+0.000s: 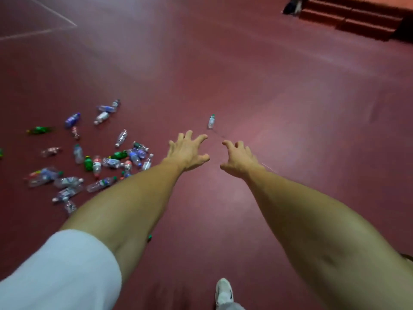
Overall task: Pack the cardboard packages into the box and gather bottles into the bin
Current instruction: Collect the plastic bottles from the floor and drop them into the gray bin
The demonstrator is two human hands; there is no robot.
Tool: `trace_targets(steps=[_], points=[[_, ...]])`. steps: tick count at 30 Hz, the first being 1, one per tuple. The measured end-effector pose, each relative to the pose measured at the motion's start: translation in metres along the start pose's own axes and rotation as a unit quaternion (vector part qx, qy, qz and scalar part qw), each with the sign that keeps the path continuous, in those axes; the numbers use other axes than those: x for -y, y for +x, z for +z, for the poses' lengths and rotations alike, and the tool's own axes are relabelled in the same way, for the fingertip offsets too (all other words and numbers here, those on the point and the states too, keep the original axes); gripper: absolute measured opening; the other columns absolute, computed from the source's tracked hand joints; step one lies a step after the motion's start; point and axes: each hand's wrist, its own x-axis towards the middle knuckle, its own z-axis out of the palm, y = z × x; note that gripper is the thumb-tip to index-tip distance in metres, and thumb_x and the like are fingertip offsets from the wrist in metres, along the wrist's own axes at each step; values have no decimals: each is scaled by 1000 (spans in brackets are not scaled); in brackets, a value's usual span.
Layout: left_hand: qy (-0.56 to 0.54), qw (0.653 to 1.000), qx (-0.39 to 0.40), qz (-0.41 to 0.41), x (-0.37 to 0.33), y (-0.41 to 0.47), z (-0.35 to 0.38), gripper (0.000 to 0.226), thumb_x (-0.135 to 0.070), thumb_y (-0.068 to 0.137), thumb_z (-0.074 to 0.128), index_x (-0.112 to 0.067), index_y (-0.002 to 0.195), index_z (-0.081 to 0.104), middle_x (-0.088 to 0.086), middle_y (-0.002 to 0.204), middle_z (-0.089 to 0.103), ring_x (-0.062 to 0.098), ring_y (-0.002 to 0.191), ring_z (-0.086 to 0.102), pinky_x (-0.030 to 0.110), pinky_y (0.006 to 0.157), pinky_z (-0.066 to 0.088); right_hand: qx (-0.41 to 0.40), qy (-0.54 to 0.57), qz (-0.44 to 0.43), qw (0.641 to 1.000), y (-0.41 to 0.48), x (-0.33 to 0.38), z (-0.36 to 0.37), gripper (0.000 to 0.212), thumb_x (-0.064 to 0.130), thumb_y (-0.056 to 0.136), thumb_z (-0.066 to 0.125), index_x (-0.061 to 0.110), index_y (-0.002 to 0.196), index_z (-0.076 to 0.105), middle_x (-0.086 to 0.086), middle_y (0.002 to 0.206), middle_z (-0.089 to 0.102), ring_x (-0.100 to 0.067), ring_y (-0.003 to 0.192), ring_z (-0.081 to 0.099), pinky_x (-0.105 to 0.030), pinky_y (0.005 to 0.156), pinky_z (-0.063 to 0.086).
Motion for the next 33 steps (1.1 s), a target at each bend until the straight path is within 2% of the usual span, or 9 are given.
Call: trace_targets(steps=[8, 16, 24, 33], points=[[-34, 989, -3, -146, 69, 85, -2, 68, -54, 89, 55, -41, 151, 30, 11, 159, 23, 31, 143, 23, 56, 111, 29, 47, -48, -133, 989, 151, 44, -14, 73, 34, 87, 63, 32, 151, 27, -13, 142, 34, -38, 128, 40, -54, 102, 43], [-56, 967, -13, -247, 159, 181, 5, 68, -53, 88, 57, -41, 150, 31, 10, 158, 23, 31, 143, 22, 57, 110, 31, 84, -97, -207, 970, 300, 109, 0, 75, 33, 86, 63, 34, 152, 26, -12, 146, 32, -38, 129, 38, -55, 101, 44], [-57, 963, 9, -265, 223, 308, -13, 73, -54, 88, 56, -42, 152, 25, 11, 161, 18, 32, 146, 18, 62, 112, 27, 114, -118, -227, 960, 428, 154, -6, 77, 34, 87, 62, 35, 153, 22, -11, 150, 28, -37, 132, 36, -56, 102, 43], [-46, 961, 4, -272, 229, 445, -30, 69, -51, 89, 55, -39, 152, 27, 11, 159, 20, 31, 143, 21, 55, 108, 30, 105, -126, -239, 957, 570, 157, -42, 78, 42, 89, 64, 33, 154, 22, -11, 150, 29, -37, 132, 36, -55, 101, 44]])
